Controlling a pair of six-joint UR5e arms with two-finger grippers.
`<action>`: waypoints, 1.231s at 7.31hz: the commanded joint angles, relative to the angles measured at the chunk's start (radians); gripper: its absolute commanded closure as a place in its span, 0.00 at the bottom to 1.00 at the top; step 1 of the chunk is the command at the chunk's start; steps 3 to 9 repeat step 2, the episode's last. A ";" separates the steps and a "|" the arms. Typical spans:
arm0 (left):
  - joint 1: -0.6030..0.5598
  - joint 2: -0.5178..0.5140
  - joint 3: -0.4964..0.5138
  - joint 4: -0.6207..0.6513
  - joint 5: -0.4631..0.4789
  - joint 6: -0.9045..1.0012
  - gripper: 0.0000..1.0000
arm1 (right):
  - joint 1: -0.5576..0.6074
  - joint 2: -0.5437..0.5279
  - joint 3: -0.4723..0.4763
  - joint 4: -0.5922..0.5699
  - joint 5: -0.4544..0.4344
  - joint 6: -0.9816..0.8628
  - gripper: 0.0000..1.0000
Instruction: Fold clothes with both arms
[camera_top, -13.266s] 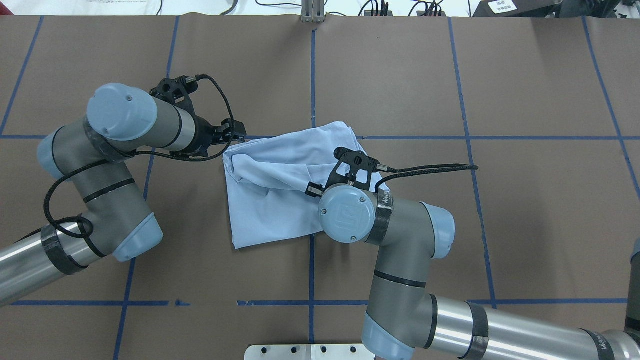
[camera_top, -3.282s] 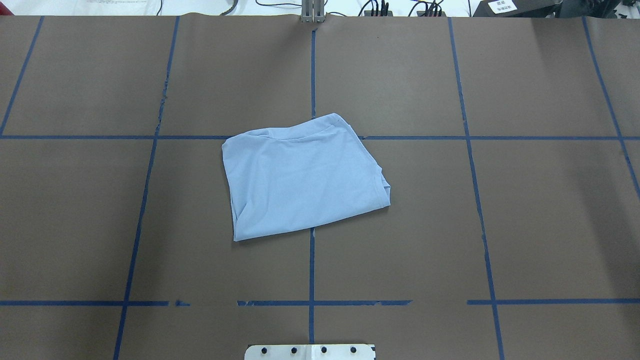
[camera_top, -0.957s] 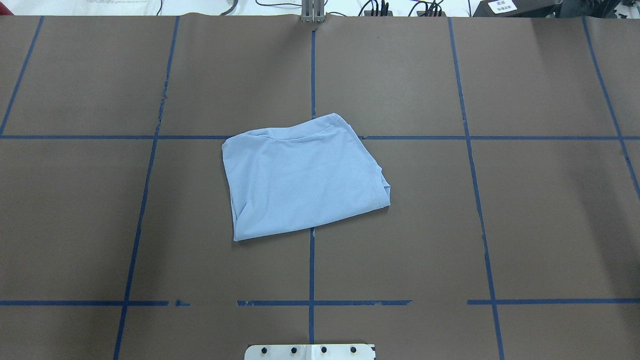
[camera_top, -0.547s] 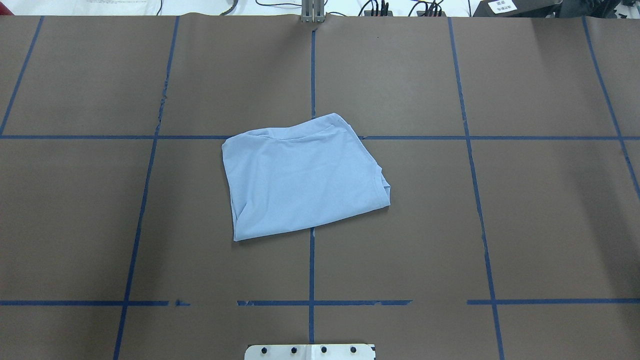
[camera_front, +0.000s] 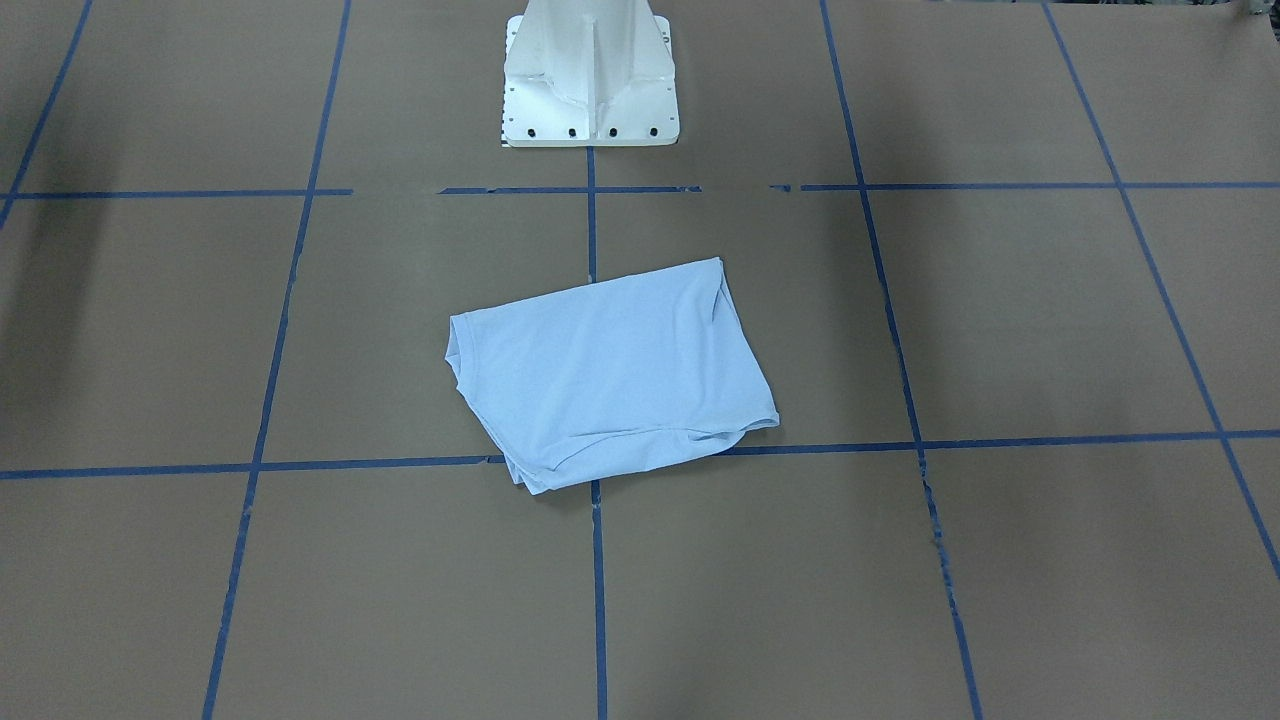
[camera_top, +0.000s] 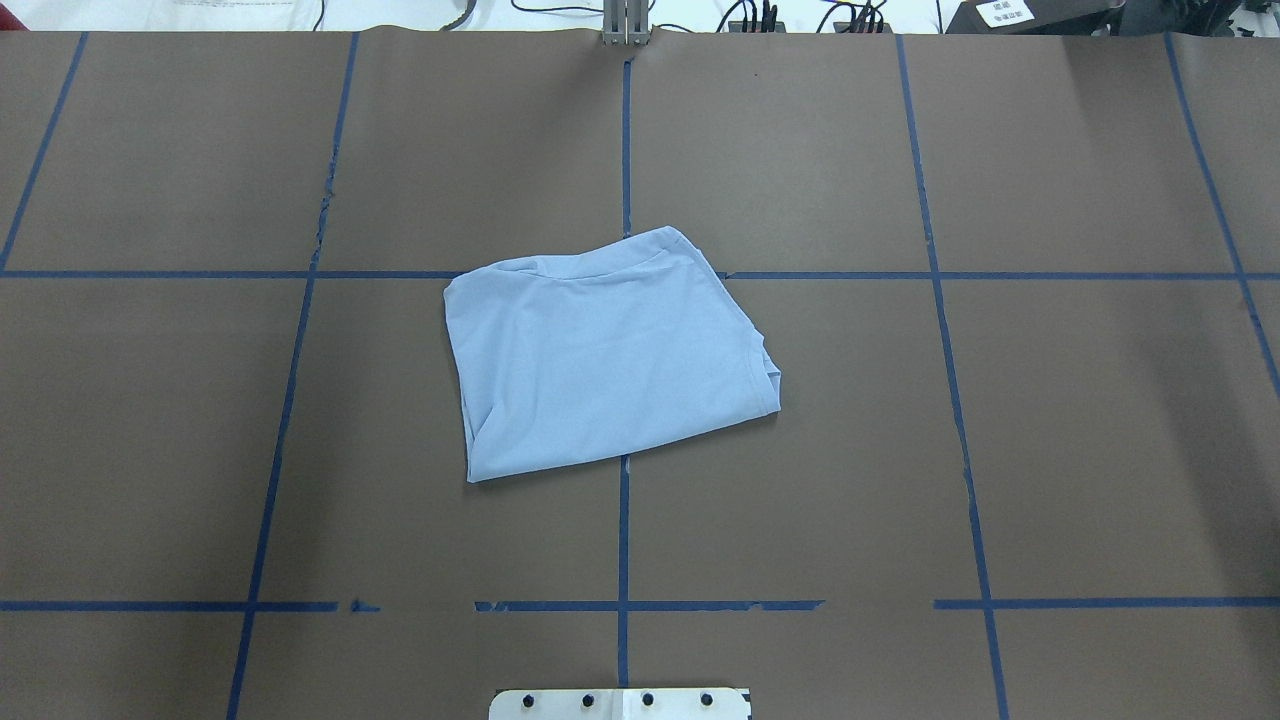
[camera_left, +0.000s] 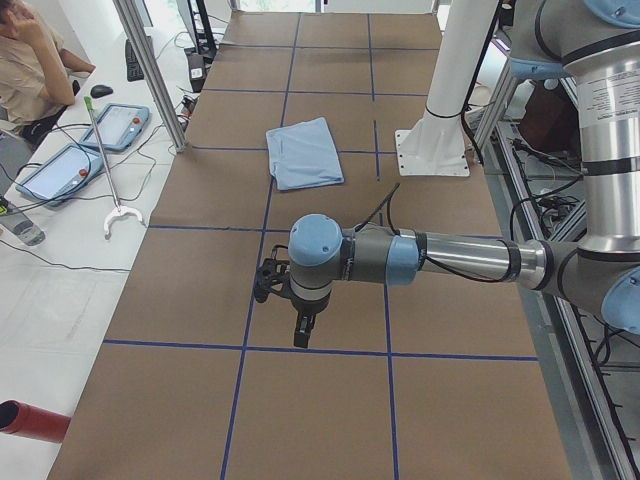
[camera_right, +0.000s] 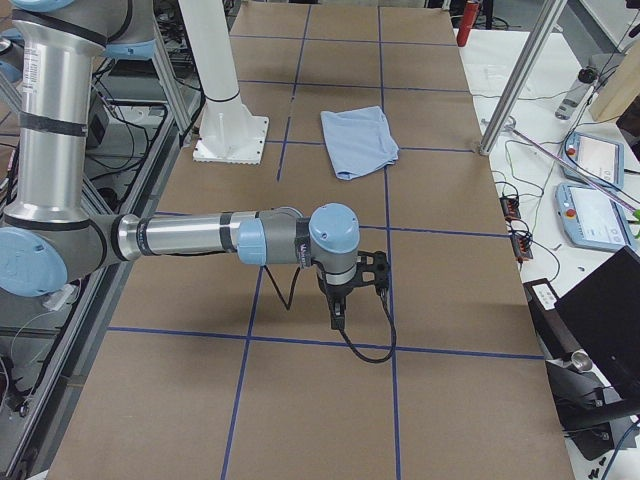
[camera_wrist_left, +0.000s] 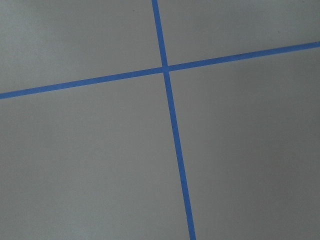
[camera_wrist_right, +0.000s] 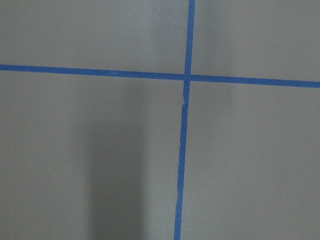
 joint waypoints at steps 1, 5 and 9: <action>0.000 -0.001 0.000 0.000 -0.001 0.000 0.00 | 0.001 0.000 -0.001 0.000 0.000 0.000 0.00; 0.000 -0.001 0.000 -0.002 -0.005 0.000 0.00 | 0.000 0.000 -0.001 0.000 -0.002 0.000 0.00; 0.000 -0.001 0.000 -0.002 -0.005 0.000 0.00 | 0.000 0.000 -0.001 0.000 -0.002 0.000 0.00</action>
